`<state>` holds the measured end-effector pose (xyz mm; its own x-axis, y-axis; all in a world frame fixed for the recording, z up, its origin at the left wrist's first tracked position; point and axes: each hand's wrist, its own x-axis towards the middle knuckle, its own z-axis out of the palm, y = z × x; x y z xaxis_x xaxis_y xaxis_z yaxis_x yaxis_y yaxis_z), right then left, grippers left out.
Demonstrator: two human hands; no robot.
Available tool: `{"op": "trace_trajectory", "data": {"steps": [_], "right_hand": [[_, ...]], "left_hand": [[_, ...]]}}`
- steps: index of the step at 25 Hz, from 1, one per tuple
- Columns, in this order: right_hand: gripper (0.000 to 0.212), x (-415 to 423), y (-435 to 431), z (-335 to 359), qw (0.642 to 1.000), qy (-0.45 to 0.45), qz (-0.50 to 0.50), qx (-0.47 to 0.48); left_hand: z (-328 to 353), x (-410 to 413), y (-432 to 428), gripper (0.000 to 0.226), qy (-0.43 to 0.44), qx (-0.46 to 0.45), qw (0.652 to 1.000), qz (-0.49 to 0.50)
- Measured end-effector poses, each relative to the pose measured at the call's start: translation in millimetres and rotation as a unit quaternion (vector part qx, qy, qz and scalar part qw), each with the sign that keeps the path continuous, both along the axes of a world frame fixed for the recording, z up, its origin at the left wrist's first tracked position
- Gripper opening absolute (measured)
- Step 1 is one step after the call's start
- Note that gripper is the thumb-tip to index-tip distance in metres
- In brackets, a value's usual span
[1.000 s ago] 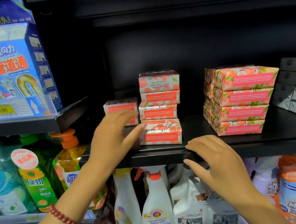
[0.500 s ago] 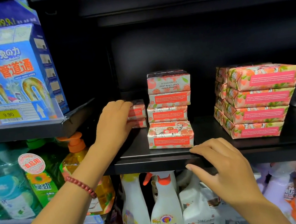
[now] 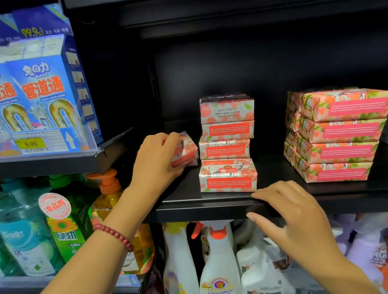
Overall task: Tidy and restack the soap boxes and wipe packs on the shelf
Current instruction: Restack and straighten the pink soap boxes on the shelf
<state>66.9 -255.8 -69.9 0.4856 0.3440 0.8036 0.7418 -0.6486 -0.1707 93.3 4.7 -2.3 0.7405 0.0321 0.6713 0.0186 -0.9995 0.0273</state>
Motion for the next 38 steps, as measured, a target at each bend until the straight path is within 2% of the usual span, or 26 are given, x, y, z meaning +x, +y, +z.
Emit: {"op": "trace_trajectory", "data": {"steps": [4, 7, 11, 14, 17, 20, 23, 25, 28, 31, 34, 36, 38], "right_hand": [[0.030, -3, -2, 3, 1.000, 0.026, 0.009, -0.012], [0.018, -8, -6, 13, 0.996, 0.062, 0.043, 0.041], [0.015, -15, 14, 44, 0.991, 0.010, 0.083, 0.100], [0.020, -9, 52, 74, 0.990, 0.030, 0.129, 0.049], [0.032, 9, 97, 99, 0.978, 0.084, 0.177, -0.067], [0.037, 32, 138, 109, 0.962, 0.126, 0.114, -0.214], [0.012, 45, 164, 106, 0.936, 0.153, 0.027, -0.316], [0.017, 49, 172, 102, 0.921, 0.162, -0.013, -0.354], [0.024, 52, 177, 100, 0.922, 0.147, -0.040, -0.357], [0.025, 49, 175, 101, 0.928, 0.133, -0.027, -0.346], [0.018, 47, 165, 104, 0.940, 0.120, 0.052, -0.315], [0.025, 45, 160, 103, 0.947, 0.142, 0.114, -0.266], [0.033, 47, 160, 99, 0.941, 0.153, 0.121, -0.277]], "left_hand": [[-1, -21, -4, 0.079, -0.015, -0.071, 0.997, -0.025], [-3, -50, -9, 0.077, -0.066, -0.113, 0.989, -0.066], [-9, -90, -14, 0.073, -0.111, -0.177, 0.970, -0.122], [-15, -113, -13, 0.072, -0.117, -0.209, 0.959, -0.150], [-23, -129, -4, 0.073, -0.126, -0.232, 0.952, -0.154], [-28, -137, 6, 0.071, -0.123, -0.243, 0.951, -0.149], [-30, -138, 12, 0.073, -0.104, -0.242, 0.953, -0.146], [-32, -136, 16, 0.074, -0.094, -0.244, 0.955, -0.144], [-35, -136, 19, 0.074, -0.087, -0.261, 0.950, -0.151], [-35, -140, 16, 0.071, -0.088, -0.297, 0.935, -0.174], [-35, -144, 15, 0.068, -0.093, -0.297, 0.932, -0.184], [-35, -147, 15, 0.070, -0.093, -0.300, 0.931, -0.186], [-36, -149, 15, 0.070, -0.088, -0.298, 0.932, -0.189]]}}
